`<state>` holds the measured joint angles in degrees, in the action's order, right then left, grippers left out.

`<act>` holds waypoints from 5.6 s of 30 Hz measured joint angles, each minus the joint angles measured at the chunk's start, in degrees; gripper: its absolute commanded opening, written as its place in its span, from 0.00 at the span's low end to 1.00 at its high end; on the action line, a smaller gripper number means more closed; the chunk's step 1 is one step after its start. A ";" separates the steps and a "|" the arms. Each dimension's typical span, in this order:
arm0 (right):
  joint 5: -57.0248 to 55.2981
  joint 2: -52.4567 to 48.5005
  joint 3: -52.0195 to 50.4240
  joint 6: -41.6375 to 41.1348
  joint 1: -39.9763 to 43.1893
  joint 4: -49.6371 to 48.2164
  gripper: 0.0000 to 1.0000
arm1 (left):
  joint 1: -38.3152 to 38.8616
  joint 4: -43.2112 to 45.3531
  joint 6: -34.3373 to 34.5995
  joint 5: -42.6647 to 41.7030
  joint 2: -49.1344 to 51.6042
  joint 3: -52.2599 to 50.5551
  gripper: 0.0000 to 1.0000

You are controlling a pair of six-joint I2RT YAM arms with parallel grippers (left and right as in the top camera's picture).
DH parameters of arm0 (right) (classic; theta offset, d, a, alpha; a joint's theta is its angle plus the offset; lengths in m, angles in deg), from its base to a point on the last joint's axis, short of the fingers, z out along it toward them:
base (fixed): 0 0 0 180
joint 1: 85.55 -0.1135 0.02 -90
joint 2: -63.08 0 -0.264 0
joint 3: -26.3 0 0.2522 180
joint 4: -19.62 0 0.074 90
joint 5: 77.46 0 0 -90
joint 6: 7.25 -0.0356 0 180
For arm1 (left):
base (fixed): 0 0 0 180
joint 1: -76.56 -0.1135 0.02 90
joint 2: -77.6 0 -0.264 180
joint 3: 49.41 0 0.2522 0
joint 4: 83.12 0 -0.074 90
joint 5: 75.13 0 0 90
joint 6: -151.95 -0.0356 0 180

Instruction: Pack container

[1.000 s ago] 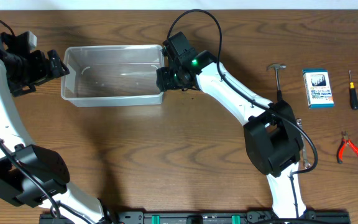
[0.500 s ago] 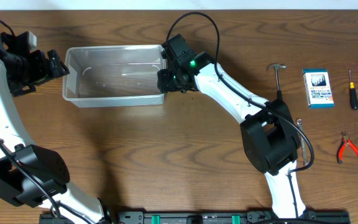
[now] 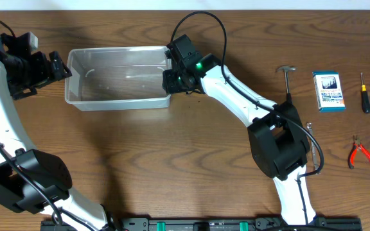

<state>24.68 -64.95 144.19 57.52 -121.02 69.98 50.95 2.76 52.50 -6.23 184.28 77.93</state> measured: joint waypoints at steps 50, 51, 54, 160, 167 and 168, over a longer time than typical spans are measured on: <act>-0.66 -0.39 5.33 0.22 0.02 0.20 0.01 | 0.00 0.00 0.00 0.48 0.00 0.00 0.98; -0.61 -0.39 5.33 0.22 0.02 0.04 0.01 | 0.00 0.00 0.00 0.48 0.00 0.00 0.98; -0.20 -0.48 5.33 0.22 0.02 -0.92 0.01 | 0.00 0.00 0.00 0.48 0.00 0.00 0.98; -14.97 23.43 0.20 -1.68 11.15 33.38 0.01 | 0.00 -1.95 0.20 0.50 0.00 0.00 0.98; -15.02 23.45 -0.46 -1.70 11.15 32.76 0.01 | 0.00 -1.95 0.22 0.50 0.00 0.00 0.98; -15.08 23.50 -0.94 -1.70 11.15 32.46 0.01 | 0.00 -1.95 0.22 0.50 0.00 0.00 0.98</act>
<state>9.60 -41.45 143.25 55.81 -109.87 102.44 50.95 0.82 52.72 -5.73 184.28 77.93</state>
